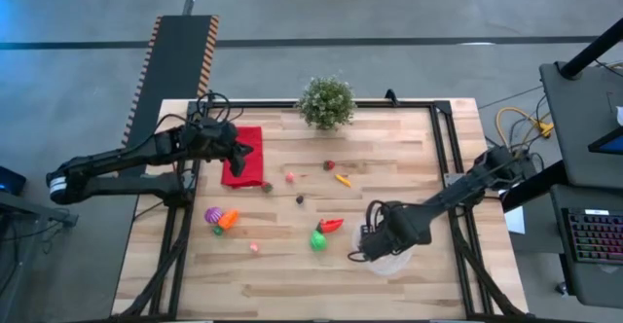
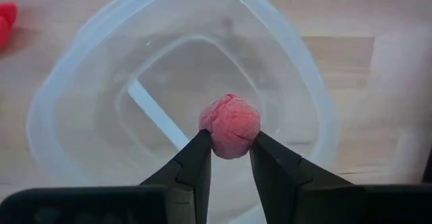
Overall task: Pick and placing Produce into tupperware
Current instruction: Put the top pink peach into the transparent bin, then put the yellow corn into the transparent bin
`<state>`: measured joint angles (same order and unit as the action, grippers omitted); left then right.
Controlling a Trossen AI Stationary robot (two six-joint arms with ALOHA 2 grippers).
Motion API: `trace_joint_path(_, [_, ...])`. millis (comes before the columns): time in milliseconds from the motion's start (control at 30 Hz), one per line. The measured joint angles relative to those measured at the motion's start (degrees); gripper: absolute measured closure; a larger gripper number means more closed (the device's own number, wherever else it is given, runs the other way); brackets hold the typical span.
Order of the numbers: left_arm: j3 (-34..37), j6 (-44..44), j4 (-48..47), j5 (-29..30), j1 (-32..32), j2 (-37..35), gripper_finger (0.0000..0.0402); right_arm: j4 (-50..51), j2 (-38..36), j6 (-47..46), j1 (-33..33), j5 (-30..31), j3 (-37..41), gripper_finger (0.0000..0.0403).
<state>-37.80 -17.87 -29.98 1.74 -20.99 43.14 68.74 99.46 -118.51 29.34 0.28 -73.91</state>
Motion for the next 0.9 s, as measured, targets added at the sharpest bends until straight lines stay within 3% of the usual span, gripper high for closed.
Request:
trace_joint_path(500, [0.0,-1.4,1.3,-0.2,0.0,1.7,0.0402,-9.2,0.1,12.5,-8.7,-0.5,8.6,0.0309])
trace_joint_path(900, [0.0,-1.5,1.8,0.0,0.0,2.4,0.0402,-9.3,0.1,15.6,-8.8,-0.2,9.3,0.0238])
